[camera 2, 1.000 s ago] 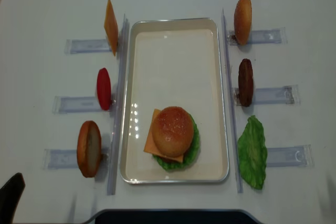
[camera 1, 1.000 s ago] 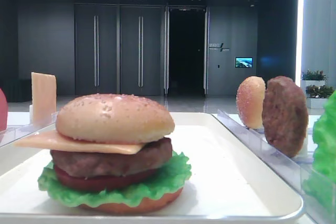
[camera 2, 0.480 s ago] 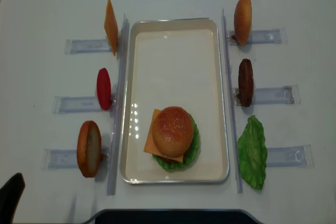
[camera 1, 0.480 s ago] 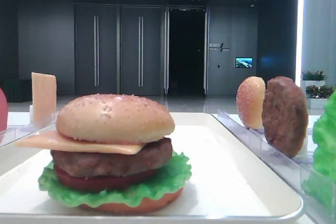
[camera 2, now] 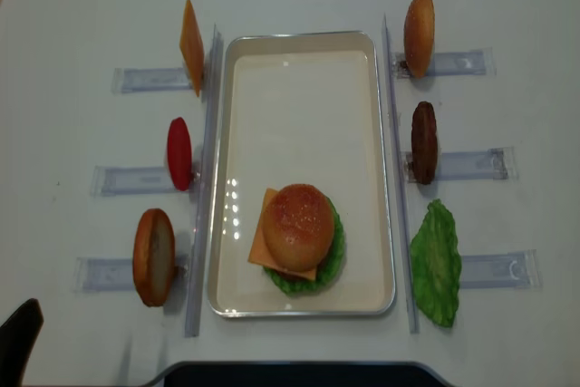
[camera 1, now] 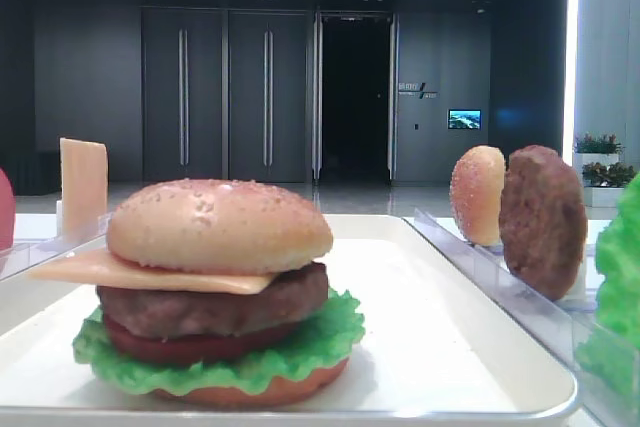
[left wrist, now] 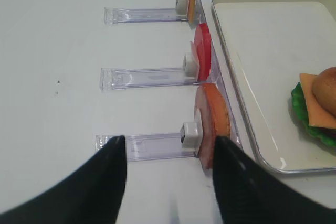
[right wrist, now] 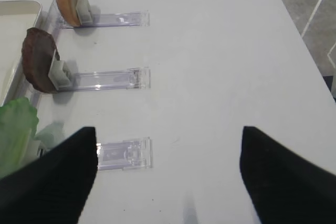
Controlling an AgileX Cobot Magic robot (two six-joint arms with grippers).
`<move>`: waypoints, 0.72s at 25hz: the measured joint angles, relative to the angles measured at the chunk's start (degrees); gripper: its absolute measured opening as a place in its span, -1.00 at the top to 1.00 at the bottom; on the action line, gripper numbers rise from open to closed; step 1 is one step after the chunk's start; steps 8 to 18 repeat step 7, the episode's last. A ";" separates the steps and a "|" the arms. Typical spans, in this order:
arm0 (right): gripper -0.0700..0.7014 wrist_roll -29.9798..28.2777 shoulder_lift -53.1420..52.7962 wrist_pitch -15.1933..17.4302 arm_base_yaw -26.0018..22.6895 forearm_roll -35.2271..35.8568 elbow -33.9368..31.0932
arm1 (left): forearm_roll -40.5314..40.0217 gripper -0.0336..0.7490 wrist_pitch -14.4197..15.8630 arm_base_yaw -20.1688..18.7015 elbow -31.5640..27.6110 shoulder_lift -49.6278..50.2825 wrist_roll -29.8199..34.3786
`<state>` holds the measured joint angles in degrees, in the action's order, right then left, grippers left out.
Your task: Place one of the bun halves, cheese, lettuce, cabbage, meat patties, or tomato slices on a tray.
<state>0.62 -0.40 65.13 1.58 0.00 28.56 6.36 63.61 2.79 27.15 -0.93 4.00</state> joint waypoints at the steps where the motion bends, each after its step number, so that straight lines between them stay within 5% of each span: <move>1: -0.63 0.00 0.00 0.00 0.00 0.00 0.00 | 0.00 -0.13 0.00 0.00 0.00 0.00 0.00; 18: -0.63 0.00 0.00 0.00 0.00 0.00 0.00 | 0.00 -0.13 0.00 0.00 0.00 0.00 0.00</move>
